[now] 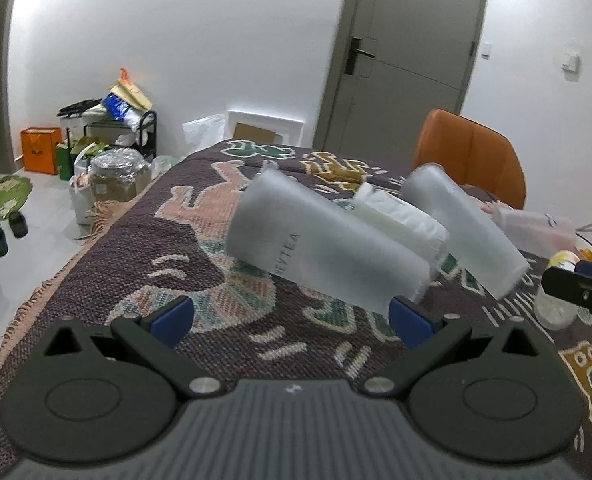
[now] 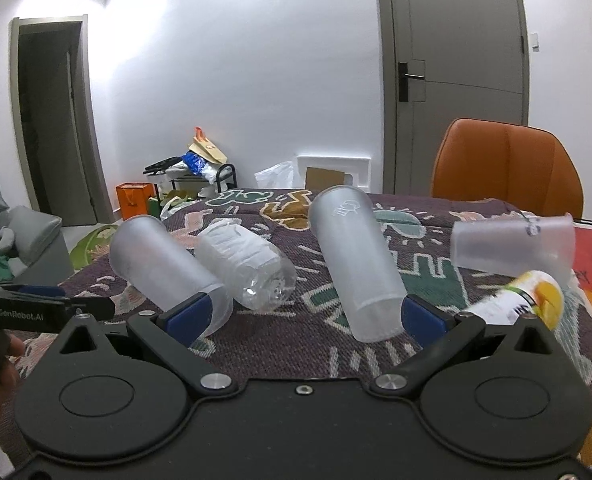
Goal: Flip cup upright
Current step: 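Move the right tool toward the clear plastic cup lying on its side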
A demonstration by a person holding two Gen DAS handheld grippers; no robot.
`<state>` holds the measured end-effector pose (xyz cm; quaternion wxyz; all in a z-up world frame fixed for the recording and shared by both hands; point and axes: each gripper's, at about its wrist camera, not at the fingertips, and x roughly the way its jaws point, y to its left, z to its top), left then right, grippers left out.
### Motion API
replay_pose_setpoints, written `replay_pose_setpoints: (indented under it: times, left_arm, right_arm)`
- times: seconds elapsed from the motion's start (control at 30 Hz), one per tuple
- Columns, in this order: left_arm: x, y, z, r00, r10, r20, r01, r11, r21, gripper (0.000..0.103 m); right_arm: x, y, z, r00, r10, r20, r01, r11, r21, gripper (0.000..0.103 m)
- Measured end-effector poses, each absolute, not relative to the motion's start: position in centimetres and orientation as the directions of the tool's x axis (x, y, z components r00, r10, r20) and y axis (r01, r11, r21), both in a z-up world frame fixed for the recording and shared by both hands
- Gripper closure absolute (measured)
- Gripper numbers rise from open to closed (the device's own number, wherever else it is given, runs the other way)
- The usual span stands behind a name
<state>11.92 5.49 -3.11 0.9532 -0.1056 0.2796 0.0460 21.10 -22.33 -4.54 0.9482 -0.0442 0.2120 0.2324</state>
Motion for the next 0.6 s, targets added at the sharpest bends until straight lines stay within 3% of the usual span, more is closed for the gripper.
replay_pose_setpoints:
  times: [0.4, 0.6]
  left_arm:
    - [12.4, 7.8, -3.3, 0.828, 0.102, -0.551, -0.264, 0.938, -0.223, 0.000]
    - [12.2, 9.5, -3.4, 0.819, 0.122, -0.560, -0.303, 0.922, -0.243, 0.000]
  right_arm:
    - [24.3, -18.9, -4.6, 0.755, 0.481, -0.447, -0.559, 0.827, -0.054, 0.001]
    - [26.5, -16.8, -5.0, 0.714, 0.497, -0.493, -0.600, 0.798, -0.065, 0.009]
